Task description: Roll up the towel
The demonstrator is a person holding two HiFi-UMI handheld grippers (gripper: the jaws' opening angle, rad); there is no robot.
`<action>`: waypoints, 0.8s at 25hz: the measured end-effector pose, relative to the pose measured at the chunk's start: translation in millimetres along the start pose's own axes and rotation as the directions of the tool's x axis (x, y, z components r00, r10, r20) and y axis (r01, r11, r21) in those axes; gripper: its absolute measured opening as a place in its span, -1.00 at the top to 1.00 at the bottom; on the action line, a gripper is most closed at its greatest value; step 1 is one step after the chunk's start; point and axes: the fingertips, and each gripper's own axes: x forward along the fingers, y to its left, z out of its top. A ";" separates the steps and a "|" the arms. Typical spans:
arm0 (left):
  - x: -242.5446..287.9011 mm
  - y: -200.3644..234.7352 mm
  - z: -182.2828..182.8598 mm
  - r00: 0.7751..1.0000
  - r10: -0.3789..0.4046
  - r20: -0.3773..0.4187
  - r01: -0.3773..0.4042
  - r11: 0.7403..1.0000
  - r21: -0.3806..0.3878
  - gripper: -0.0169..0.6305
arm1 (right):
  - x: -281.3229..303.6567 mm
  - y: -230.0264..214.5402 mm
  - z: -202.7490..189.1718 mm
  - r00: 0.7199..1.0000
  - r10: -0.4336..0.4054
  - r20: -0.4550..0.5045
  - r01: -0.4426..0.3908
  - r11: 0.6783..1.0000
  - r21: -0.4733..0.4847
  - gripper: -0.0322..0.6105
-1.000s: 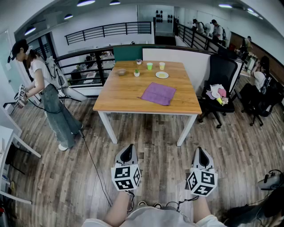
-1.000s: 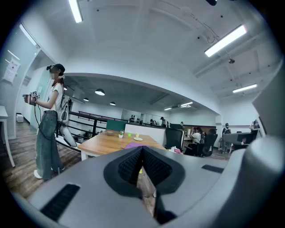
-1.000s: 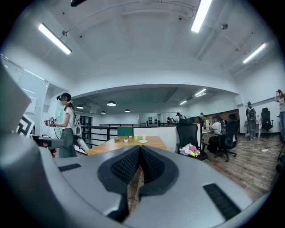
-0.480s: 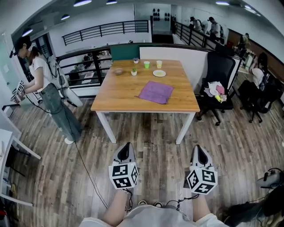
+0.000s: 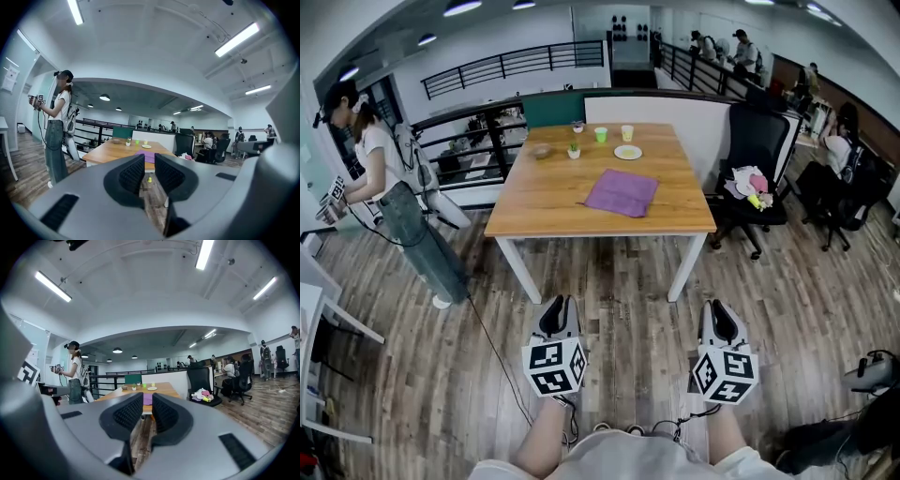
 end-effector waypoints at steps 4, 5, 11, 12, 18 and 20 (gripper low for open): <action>4.5 -3.1 4.2 1.000 -0.017 -0.007 0.017 1.000 0.020 0.61 | 7.6 0.6 5.7 1.000 0.029 -0.002 -0.029 1.000 0.009 0.55; 4.5 -3.5 4.5 1.000 -0.025 -0.010 0.025 0.999 0.026 0.54 | 8.2 1.5 6.4 0.999 0.036 0.000 -0.036 0.999 0.009 0.52; 3.8 -1.2 6.2 0.999 -0.040 0.005 0.040 0.998 0.044 0.19 | 8.2 1.9 10.8 0.999 0.037 0.034 -0.037 0.999 -0.009 0.21; 4.5 -0.7 7.2 0.999 -0.038 0.006 0.038 0.999 0.039 0.14 | 8.4 0.5 12.1 0.999 0.033 0.038 -0.032 0.999 -0.015 0.15; 3.9 8.2 11.7 0.999 -0.018 0.032 0.018 1.000 -0.002 -0.19 | 6.0 -3.2 15.8 0.998 0.003 0.061 -0.002 1.000 -0.028 -0.26; 4.3 10.8 10.9 0.999 -0.016 0.036 0.016 1.000 -0.005 -0.37 | 5.7 -2.5 14.9 0.998 0.002 0.065 0.000 1.000 -0.029 -0.35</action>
